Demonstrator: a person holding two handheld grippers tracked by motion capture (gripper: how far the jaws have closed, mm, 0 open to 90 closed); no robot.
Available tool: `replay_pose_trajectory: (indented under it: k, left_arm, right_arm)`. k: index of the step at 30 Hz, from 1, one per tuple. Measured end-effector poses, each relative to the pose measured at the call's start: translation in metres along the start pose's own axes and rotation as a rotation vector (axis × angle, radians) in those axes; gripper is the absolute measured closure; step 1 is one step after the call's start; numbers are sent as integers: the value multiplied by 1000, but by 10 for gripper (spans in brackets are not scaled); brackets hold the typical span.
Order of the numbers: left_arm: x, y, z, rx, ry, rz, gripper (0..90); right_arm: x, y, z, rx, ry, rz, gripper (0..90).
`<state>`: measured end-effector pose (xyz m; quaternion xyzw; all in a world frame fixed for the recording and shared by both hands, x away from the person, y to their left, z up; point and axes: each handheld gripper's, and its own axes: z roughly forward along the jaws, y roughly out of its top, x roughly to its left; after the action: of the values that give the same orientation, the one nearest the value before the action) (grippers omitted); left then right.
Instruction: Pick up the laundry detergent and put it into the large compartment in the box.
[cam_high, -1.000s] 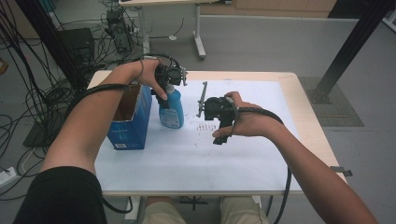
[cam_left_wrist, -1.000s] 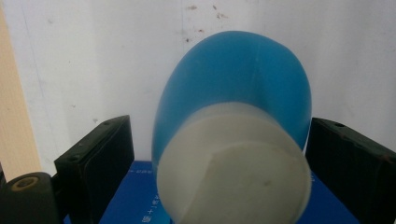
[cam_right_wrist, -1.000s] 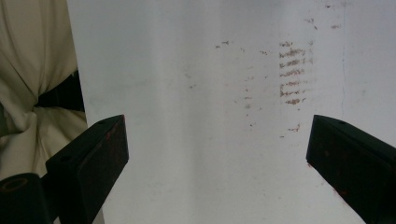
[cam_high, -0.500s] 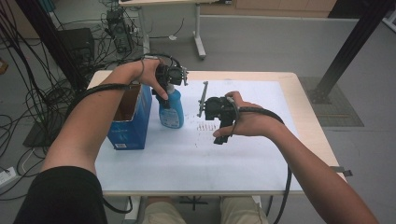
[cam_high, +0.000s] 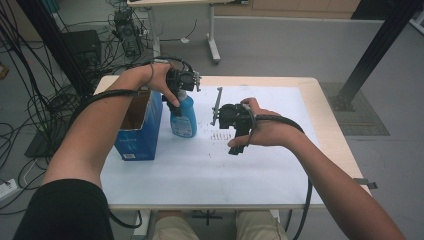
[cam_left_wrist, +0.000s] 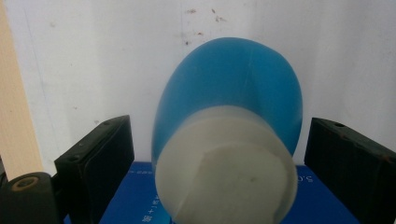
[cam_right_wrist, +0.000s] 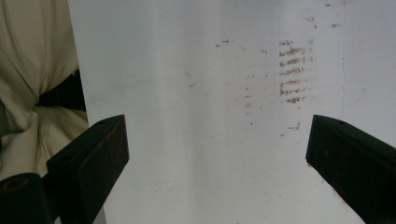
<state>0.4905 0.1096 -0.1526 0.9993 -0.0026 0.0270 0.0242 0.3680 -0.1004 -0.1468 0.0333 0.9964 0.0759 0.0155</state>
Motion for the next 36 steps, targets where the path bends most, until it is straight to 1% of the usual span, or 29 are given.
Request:
replay_pose_trajectory:
  k: [11,14,36]
  left_arm:
    - [0,-1,1,-6,-2,0,88]
    - [0,-1,1,-4,-2,0,87]
    - [0,-1,2,-2,0,4,90]
  right_arm:
    - [0,1,1,4,0,2,58]
    - [0,2,1,3,-1,-4,58]
    - [-1,3,3,4,4,-2,58]
